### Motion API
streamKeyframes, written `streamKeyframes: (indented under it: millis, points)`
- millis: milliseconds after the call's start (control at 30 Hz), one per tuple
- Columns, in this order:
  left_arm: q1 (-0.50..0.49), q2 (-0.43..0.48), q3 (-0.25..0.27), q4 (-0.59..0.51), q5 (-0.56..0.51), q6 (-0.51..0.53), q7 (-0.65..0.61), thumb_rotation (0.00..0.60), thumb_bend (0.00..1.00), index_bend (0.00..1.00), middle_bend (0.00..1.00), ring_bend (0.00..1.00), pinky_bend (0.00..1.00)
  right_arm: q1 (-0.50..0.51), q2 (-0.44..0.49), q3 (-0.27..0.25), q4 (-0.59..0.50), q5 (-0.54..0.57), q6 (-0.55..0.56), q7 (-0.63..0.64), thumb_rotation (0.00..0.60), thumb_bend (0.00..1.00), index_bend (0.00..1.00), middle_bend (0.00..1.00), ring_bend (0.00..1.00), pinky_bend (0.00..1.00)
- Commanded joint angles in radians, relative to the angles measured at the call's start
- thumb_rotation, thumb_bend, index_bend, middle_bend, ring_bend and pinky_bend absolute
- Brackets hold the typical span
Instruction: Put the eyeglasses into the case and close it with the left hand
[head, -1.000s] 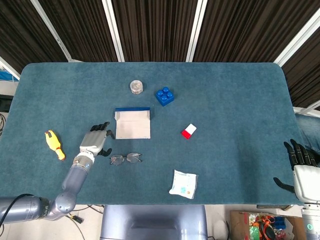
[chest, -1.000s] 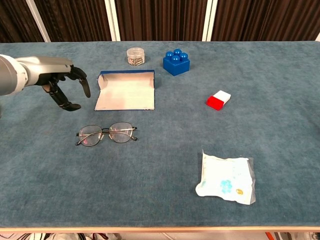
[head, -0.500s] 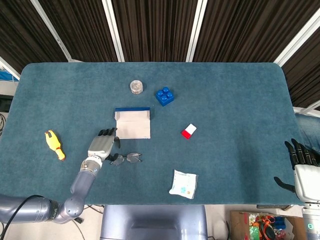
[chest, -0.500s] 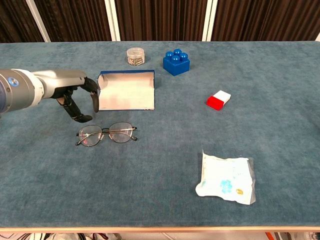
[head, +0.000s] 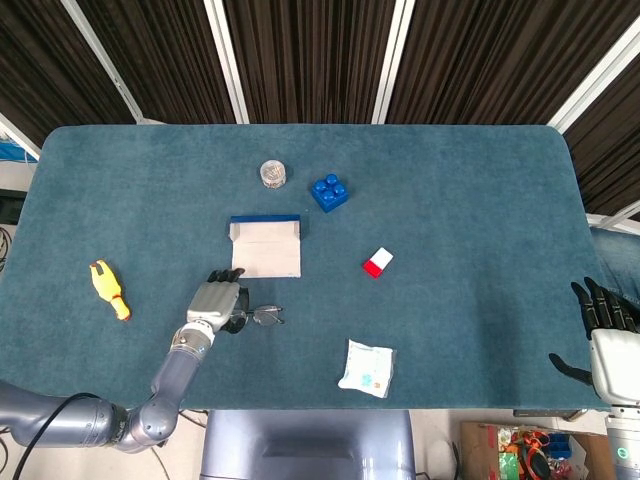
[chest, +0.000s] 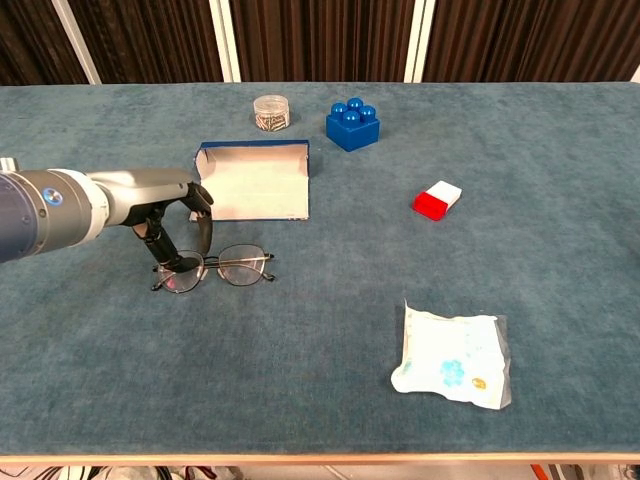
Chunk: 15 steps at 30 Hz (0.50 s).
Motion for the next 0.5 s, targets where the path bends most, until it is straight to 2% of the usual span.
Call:
streamKeyframes:
  millis: [33, 500]
  points:
    - [-0.003, -0.009, -0.003, 0.011, -0.002, 0.004, 0.0, 0.6, 0.35, 0.5, 0.06, 0.0, 0.0, 0.0, 0.001, 0.0, -0.002, 0.002, -0.002, 0.002, 0.6, 0.01, 0.02, 0.0, 0.08, 0.22]
    - [-0.017, -0.034, -0.014, 0.058, -0.03, -0.01, 0.006, 0.6, 0.35, 0.52, 0.06, 0.0, 0.0, 0.001, 0.005, 0.003, -0.004, 0.009, -0.006, 0.005, 0.6, 0.01, 0.02, 0.0, 0.08, 0.22]
